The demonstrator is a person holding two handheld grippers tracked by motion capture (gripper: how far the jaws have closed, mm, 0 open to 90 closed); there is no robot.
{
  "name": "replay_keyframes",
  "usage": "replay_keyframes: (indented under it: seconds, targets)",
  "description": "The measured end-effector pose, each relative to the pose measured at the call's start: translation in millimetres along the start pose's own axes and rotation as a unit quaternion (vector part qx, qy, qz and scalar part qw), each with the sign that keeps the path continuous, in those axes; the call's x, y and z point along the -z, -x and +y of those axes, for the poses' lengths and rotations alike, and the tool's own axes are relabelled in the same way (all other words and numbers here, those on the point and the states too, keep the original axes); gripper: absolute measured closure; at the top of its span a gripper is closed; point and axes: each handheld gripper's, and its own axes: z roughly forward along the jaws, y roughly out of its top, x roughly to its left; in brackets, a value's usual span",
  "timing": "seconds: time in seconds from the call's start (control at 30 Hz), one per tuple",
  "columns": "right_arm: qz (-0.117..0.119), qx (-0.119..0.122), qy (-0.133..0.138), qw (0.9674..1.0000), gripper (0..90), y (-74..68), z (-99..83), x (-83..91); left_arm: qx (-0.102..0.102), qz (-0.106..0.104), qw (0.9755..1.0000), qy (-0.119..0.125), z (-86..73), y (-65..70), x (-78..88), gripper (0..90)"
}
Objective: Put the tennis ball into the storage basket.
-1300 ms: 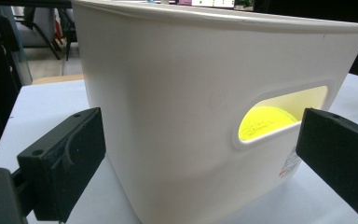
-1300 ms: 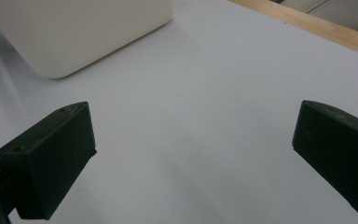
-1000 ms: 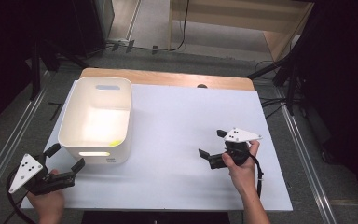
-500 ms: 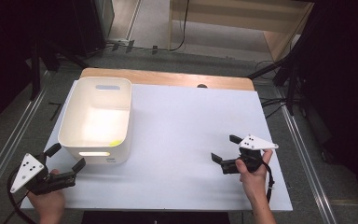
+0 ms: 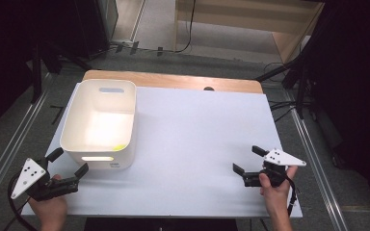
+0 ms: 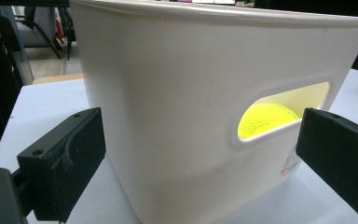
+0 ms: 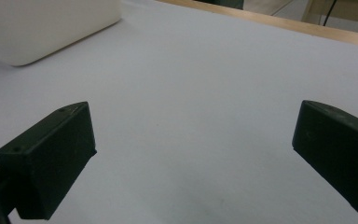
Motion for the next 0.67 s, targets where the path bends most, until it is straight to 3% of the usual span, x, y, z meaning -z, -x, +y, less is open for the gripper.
replay_keyframes:
  seconds: [0.5,0.67]
  targets:
    - [-0.025,-0.032,0.036,0.9985,0.0,23.1,-25.6,34.1,0.010,-0.009,0.9999,0.008,0.1,-3.7,3.2,1.4]
    - [-0.030,-0.031,0.045,0.9981,0.0,29.0,-30.7,41.4,0.011,-0.009,0.9999,0.005,0.6,-3.9,1.5,1.4]
